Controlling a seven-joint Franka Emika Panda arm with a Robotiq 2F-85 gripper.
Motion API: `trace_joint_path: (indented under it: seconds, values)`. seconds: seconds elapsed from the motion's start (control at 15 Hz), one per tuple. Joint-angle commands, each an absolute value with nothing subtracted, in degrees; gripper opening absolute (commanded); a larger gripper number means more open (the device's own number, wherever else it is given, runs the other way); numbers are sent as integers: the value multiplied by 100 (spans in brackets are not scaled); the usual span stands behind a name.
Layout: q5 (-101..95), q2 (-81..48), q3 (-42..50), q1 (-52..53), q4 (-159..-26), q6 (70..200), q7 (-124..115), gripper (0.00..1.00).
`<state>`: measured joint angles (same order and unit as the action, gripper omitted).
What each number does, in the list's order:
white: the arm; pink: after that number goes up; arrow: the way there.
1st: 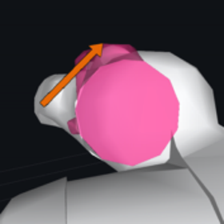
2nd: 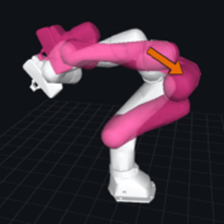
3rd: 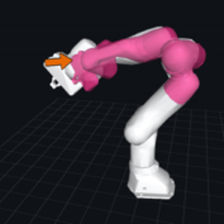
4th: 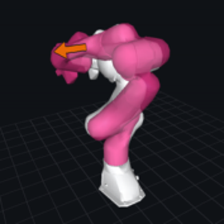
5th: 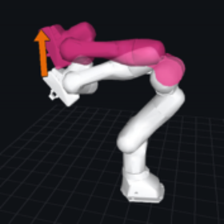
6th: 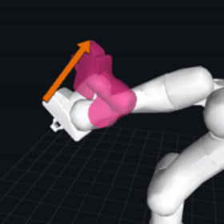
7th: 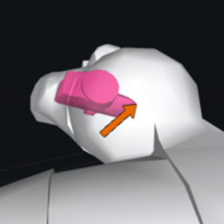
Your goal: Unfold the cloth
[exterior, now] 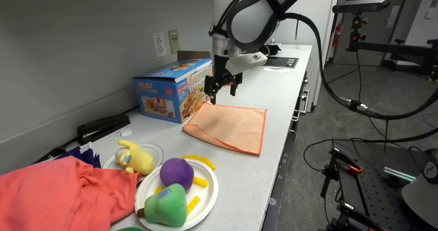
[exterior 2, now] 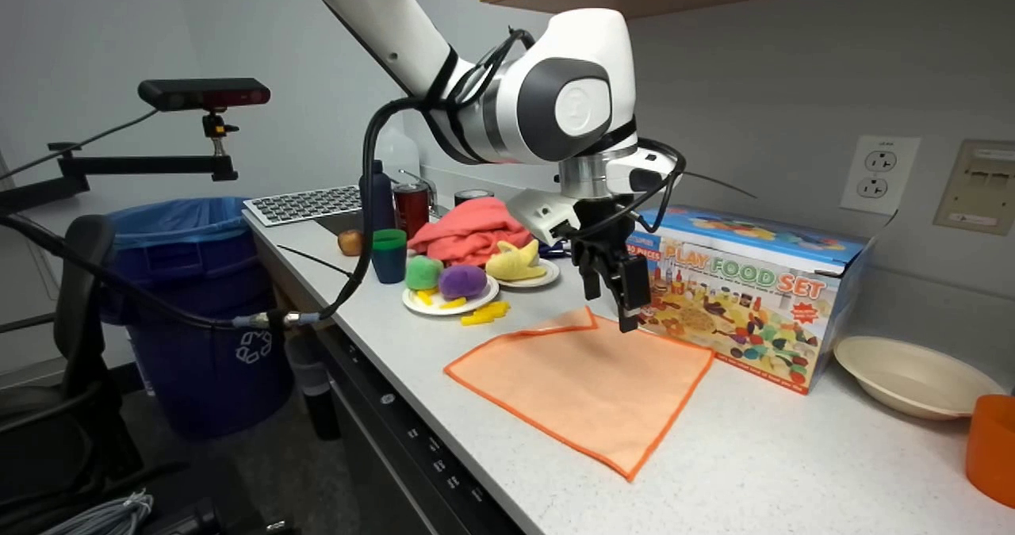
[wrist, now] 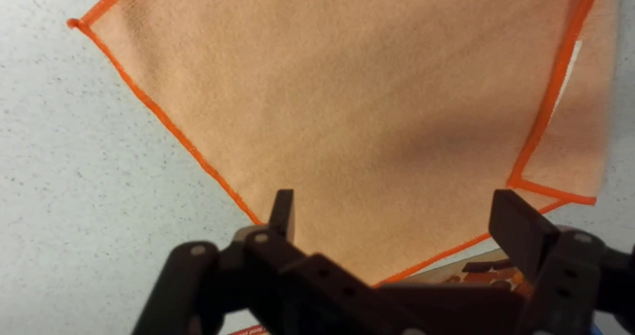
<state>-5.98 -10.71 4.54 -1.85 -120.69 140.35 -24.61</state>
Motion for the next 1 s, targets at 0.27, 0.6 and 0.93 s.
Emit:
trace_joint_path:
  seconds: [0.27,0.6,0.93]
  values:
    - [-578,-1056,505,-134,-12062,14025,-2442,100]
    - [-617,-1216,505,-117,-11886,14274,-2478,100]
    - [375,-1821,170,-197,-11016,14383,-1813,100]
